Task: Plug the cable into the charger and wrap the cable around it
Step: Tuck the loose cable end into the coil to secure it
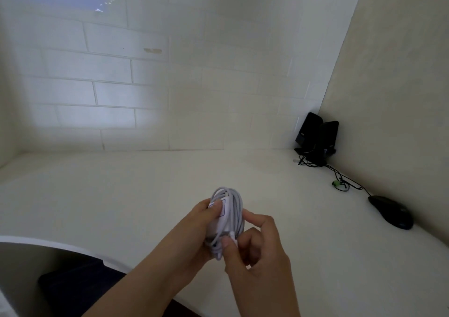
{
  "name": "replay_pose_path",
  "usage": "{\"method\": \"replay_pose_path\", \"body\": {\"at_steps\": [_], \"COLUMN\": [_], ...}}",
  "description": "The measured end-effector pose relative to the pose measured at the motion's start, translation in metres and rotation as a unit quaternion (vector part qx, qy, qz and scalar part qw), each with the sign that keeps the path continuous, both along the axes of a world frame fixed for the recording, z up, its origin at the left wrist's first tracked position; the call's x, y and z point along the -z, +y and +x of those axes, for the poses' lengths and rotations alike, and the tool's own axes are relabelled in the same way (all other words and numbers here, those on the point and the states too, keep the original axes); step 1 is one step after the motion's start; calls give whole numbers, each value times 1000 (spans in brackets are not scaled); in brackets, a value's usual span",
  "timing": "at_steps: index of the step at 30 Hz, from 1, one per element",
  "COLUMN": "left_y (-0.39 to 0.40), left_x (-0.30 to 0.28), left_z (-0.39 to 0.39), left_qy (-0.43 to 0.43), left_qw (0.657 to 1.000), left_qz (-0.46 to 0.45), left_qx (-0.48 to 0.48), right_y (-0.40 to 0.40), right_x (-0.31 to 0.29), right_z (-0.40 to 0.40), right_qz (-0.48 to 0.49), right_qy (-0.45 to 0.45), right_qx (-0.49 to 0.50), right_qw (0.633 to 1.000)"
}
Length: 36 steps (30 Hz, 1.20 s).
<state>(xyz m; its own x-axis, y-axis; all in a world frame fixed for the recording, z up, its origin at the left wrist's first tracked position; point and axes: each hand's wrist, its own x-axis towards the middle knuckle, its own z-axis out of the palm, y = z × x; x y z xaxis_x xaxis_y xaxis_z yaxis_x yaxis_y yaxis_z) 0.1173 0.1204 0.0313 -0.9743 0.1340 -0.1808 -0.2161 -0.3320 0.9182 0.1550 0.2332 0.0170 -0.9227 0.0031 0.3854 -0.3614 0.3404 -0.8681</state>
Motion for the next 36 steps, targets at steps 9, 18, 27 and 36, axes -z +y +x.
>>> {"method": "replay_pose_path", "body": {"at_steps": [9,18,27,36], "left_y": [8,0,0,-6], "left_x": [-4,3,6,5], "left_z": [13,12,21,24], "left_qy": [94,122,152,193], "left_qw": [986,961,945,919], "left_qz": [-100,-150,-213,-269], "left_qx": [-94,-197,-198,-214], "right_y": [-4,18,35,29], "right_x": [-4,-28,-61,-57], "right_z": [12,5,2,8], "right_qz": [-42,-167,-309,-144], "right_qy": [-54,-128,-259,-254], "right_qx": [-36,-97,-197,-162], "right_qw": [997,973,894,942]}}
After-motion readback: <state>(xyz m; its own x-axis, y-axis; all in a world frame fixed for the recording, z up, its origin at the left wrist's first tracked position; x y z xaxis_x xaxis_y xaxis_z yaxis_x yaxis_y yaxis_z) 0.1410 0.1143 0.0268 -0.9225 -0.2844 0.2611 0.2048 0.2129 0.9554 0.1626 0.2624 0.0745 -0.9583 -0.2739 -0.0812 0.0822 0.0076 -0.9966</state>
